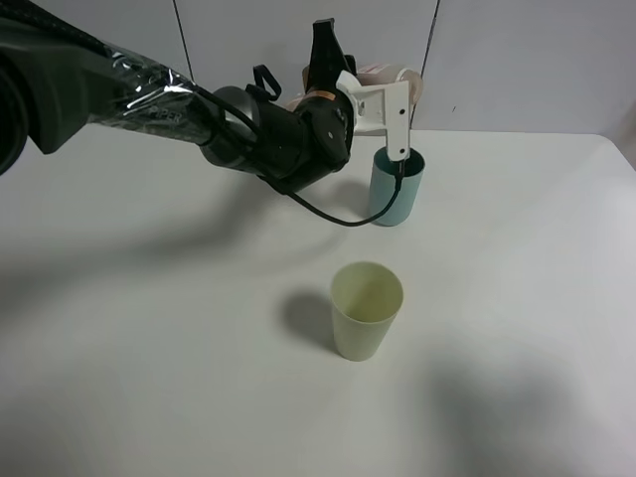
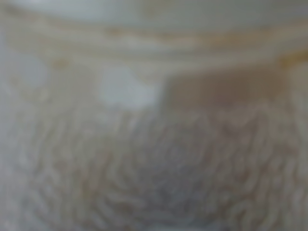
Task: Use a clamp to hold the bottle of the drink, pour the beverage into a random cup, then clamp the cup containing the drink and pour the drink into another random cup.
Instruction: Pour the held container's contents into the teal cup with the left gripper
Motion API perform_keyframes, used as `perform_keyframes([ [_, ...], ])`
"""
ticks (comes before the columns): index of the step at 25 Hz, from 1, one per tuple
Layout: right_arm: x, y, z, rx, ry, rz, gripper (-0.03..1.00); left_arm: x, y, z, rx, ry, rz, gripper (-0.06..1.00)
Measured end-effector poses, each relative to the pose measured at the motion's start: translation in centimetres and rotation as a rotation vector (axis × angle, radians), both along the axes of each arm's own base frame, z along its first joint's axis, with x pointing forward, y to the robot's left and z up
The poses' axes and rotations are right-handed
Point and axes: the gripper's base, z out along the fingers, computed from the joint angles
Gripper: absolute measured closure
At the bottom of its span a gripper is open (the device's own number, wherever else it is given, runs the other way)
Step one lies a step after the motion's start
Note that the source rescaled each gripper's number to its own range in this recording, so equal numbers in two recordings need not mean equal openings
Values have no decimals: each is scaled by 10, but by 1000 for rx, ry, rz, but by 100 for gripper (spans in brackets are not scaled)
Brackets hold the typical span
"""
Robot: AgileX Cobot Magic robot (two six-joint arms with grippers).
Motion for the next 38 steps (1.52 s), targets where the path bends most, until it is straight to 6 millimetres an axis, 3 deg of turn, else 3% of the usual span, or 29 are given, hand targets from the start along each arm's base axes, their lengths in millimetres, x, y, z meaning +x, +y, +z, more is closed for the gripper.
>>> perform_keyframes([
  [18, 0, 0, 0, 0, 0, 0, -3, 7, 0, -13, 93, -41, -62, 94],
  [26, 0, 0, 0, 0, 0, 0, -3, 19, 13, -18, 124, -58, -46, 94],
  [38, 0, 0, 0, 0, 0, 0, -3, 21, 14, -23, 141, -58, -51, 94],
])
